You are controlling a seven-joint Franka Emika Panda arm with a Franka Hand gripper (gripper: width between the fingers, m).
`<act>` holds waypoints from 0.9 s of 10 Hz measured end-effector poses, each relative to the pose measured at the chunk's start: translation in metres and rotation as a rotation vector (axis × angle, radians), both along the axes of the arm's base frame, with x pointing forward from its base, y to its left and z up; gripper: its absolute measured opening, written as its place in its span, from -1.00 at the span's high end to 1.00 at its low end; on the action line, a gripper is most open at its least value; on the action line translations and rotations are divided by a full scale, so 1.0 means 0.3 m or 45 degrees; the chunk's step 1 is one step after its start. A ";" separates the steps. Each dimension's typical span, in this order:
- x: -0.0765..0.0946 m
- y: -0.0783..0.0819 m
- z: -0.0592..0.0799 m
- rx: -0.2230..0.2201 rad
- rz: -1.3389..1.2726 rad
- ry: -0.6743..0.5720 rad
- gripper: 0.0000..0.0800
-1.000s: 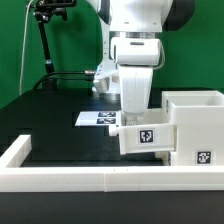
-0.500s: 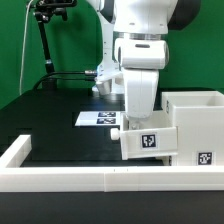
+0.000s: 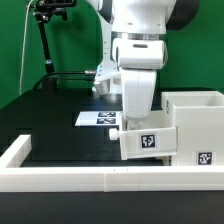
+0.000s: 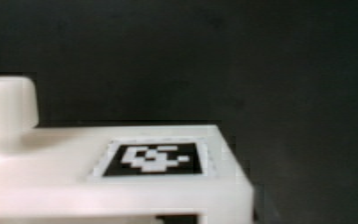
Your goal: Assemble drawer
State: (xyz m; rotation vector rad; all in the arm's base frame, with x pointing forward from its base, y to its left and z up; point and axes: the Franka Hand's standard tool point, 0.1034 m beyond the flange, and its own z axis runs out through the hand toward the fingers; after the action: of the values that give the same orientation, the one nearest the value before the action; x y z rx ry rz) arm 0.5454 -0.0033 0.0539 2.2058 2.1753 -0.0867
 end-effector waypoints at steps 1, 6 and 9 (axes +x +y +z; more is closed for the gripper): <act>-0.004 0.005 0.004 -0.009 0.006 0.003 0.89; -0.010 0.001 0.005 -0.014 -0.007 0.019 0.89; -0.011 0.003 0.003 -0.013 0.024 0.023 0.89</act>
Offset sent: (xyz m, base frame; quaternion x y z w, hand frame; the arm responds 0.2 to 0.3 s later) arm -0.0082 0.0023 0.0026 0.0315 -0.0295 -0.0363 0.9984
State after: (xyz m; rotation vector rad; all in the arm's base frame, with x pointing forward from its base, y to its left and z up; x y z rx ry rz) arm 0.5420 -0.0022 0.0549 2.1870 2.1992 -0.1175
